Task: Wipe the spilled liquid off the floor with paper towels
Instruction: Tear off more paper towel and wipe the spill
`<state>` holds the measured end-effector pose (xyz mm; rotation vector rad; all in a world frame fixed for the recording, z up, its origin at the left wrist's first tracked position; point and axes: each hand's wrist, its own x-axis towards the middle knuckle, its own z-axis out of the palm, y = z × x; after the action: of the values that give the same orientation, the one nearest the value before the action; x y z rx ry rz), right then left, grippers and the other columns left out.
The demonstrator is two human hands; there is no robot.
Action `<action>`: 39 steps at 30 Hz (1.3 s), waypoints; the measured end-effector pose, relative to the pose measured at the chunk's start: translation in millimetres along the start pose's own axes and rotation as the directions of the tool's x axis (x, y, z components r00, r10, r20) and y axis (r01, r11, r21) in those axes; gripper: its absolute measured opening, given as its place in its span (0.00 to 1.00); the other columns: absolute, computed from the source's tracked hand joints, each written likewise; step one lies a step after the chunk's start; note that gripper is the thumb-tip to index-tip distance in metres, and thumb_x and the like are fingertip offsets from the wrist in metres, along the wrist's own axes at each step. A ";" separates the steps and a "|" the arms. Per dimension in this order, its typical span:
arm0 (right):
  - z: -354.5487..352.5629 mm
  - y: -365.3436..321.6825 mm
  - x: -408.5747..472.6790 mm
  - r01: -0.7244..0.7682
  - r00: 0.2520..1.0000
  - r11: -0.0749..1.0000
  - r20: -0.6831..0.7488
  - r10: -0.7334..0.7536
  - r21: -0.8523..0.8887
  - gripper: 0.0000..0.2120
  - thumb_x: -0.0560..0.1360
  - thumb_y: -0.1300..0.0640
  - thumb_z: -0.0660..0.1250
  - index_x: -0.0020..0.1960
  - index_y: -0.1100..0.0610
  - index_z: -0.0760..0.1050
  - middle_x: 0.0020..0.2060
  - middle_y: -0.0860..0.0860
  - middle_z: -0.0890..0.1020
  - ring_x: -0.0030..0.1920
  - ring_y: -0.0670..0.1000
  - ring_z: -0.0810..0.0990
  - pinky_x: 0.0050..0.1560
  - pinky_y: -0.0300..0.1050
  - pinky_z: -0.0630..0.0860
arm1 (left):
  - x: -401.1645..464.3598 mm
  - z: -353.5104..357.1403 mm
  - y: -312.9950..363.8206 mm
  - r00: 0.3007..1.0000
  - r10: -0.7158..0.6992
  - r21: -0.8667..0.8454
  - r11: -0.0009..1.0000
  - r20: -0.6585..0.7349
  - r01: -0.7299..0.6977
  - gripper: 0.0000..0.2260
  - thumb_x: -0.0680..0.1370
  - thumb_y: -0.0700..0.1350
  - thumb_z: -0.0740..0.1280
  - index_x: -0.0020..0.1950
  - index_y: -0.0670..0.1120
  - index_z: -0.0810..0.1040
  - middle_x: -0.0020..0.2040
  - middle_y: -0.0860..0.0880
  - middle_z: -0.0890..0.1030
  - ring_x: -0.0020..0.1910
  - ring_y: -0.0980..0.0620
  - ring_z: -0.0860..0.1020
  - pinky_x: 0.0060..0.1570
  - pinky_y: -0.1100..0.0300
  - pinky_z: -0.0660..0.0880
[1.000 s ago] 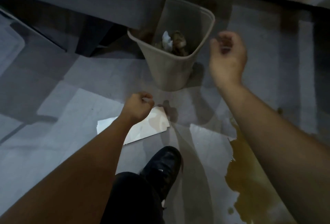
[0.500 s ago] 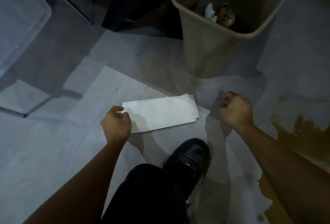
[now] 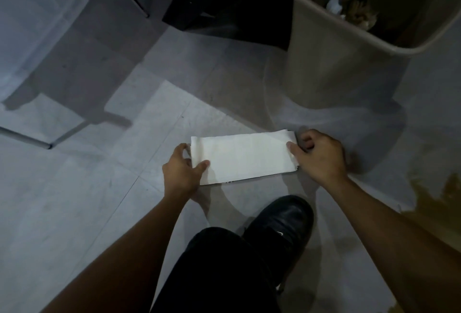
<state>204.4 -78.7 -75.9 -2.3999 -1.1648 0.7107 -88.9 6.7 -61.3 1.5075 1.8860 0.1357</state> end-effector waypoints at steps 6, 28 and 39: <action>1.2 1.0 -3.5 -0.079 0.996 0.994 -0.045 0.082 0.077 0.21 0.74 0.43 0.73 0.57 0.58 0.79 0.48 0.53 0.83 0.49 0.54 0.82 0.47 0.41 0.73 | -3.4 -8.0 -11.2 1.000 0.015 -0.115 0.993 -0.012 -0.016 0.17 0.82 0.50 0.69 0.67 0.44 0.81 0.58 0.45 0.85 0.50 0.50 0.80 0.53 0.53 0.79; 24.1 -15.3 -15.6 -0.020 1.000 0.993 0.026 0.017 0.114 0.08 0.73 0.55 0.77 0.43 0.54 0.77 0.36 0.48 0.81 0.38 0.49 0.79 0.41 0.40 0.74 | -12.5 34.9 49.6 0.955 0.194 0.086 0.972 0.225 -0.218 0.25 0.80 0.44 0.67 0.77 0.48 0.68 0.66 0.42 0.72 0.64 0.43 0.74 0.66 0.54 0.70; -15.2 34.5 -3.0 -0.213 0.949 0.973 -0.218 0.228 0.089 0.14 0.74 0.64 0.67 0.60 0.62 0.77 0.49 0.61 0.84 0.50 0.63 0.82 0.52 0.45 0.73 | -19.9 41.1 59.4 0.960 0.231 0.174 0.950 0.159 -0.258 0.27 0.80 0.53 0.68 0.77 0.52 0.65 0.69 0.43 0.71 0.66 0.41 0.72 0.66 0.46 0.72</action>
<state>232.9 -103.0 -81.2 -2.5028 -0.7790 0.5116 -15.4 -6.1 -53.8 1.8336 1.6359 -0.0390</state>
